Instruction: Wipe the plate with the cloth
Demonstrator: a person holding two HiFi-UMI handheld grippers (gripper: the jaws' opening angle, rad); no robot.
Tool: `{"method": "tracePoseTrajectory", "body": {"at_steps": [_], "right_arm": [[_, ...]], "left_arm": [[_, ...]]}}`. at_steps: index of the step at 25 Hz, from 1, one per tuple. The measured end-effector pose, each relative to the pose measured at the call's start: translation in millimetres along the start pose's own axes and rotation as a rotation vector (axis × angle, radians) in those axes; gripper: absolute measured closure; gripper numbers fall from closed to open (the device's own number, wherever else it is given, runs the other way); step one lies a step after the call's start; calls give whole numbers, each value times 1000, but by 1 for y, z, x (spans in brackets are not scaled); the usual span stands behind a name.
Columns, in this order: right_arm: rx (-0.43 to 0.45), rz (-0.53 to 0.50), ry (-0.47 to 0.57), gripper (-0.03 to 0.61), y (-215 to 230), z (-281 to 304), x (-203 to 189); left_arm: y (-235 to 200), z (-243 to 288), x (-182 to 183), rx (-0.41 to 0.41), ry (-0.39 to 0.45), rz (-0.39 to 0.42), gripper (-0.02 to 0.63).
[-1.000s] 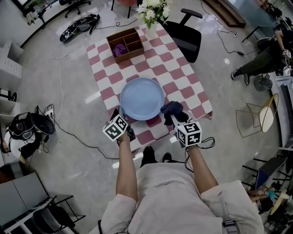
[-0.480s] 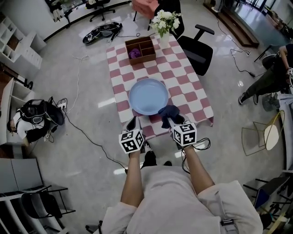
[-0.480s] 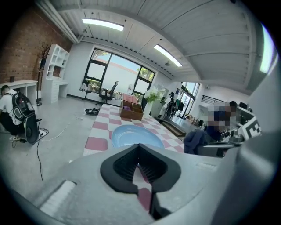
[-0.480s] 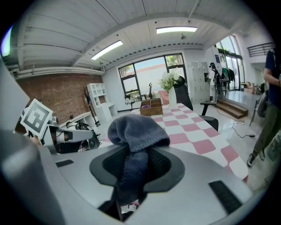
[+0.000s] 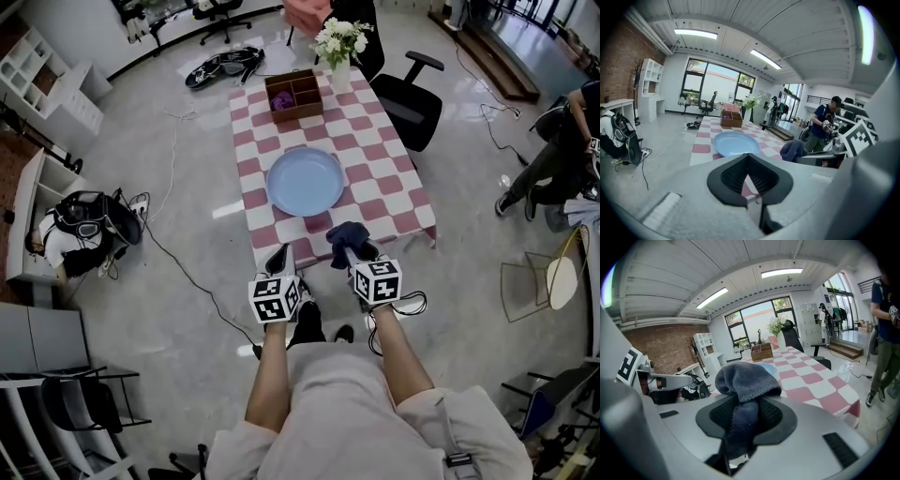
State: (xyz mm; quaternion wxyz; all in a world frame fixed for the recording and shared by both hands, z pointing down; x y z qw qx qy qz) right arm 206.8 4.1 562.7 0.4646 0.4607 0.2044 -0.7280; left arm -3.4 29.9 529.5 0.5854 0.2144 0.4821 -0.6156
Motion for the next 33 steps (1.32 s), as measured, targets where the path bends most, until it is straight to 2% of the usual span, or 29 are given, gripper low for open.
{"method": "tracePoseTrajectory", "body": {"at_steps": [9,16,21,25,33], "right_arm": [[19,-46,22,463,-11,-30,-13],[5,-30,57,465,-10,-47,-18],[-54,-36,77,466,-7,-56,-27],[-69,-27,109,467,-2,-60,-23],[-27,-30,98,466,-4,-63,-25]], "left_arm": [[19,-13,-13,9,11,24,603],[31,-35,-25,18,13,70,603],[32,-43,-38,14,18,54,603],[36,-42,-36,20,18,89,603],[54,-39,-24,1,42,131,603]]}}
Point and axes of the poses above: the fingertips, and each gripper's own axes: z forward along the fingers, y to its right, x out of its top, the point moved 7 cm from there along -z, backward along the fingers, and after that the axes turned 9 degrees about -z, right-handed, at the moved point
